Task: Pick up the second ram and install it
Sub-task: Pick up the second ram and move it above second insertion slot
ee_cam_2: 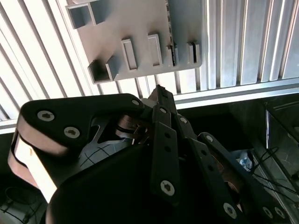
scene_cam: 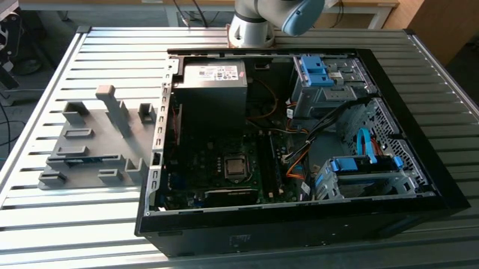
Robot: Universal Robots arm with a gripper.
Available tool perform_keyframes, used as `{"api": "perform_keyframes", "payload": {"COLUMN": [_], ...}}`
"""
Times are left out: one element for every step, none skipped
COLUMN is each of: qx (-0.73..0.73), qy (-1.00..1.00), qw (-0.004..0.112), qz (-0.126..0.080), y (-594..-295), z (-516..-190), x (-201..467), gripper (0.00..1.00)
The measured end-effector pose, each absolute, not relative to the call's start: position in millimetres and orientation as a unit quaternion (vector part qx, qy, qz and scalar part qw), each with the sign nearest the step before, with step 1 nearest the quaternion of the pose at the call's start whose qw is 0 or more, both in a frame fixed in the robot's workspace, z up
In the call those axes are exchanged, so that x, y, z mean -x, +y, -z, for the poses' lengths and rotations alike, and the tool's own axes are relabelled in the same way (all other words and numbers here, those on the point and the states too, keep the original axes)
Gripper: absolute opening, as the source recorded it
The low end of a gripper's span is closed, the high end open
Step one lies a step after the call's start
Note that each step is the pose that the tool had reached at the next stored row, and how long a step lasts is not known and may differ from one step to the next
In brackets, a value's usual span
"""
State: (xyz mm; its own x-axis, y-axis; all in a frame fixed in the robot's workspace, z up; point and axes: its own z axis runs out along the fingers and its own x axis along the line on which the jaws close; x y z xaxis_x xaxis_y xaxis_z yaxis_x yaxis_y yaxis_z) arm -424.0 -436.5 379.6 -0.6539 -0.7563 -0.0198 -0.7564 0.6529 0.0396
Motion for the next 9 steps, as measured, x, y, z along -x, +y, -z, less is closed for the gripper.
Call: {"api": "perform_keyframes", "payload": {"qx": [0.419,0.423,0.426,0.429,0.432,0.435,0.438,0.441,0.444], "qy": [0.908,0.906,0.905,0.903,0.902,0.9,0.899,0.897,0.896], "qw": [0.001,0.001,0.001,0.0,0.0,0.0,0.0,0.0,0.0], "qz": [-0.022,-0.022,-0.022,-0.022,-0.022,-0.022,-0.022,-0.022,-0.022], "y": [-436.5,-436.5,-436.5,-436.5,-436.5,-436.5,-436.5,-436.5,-436.5], "z": [-379.6,-379.6,-379.6,-379.6,-379.6,-379.6,-379.6,-379.6,-379.6], "x": [424.0,424.0,424.0,424.0,424.0,424.0,424.0,424.0,424.1], "gripper": [0.11,0.11,0.11,0.11,0.11,0.11,0.11,0.11,0.11]}}
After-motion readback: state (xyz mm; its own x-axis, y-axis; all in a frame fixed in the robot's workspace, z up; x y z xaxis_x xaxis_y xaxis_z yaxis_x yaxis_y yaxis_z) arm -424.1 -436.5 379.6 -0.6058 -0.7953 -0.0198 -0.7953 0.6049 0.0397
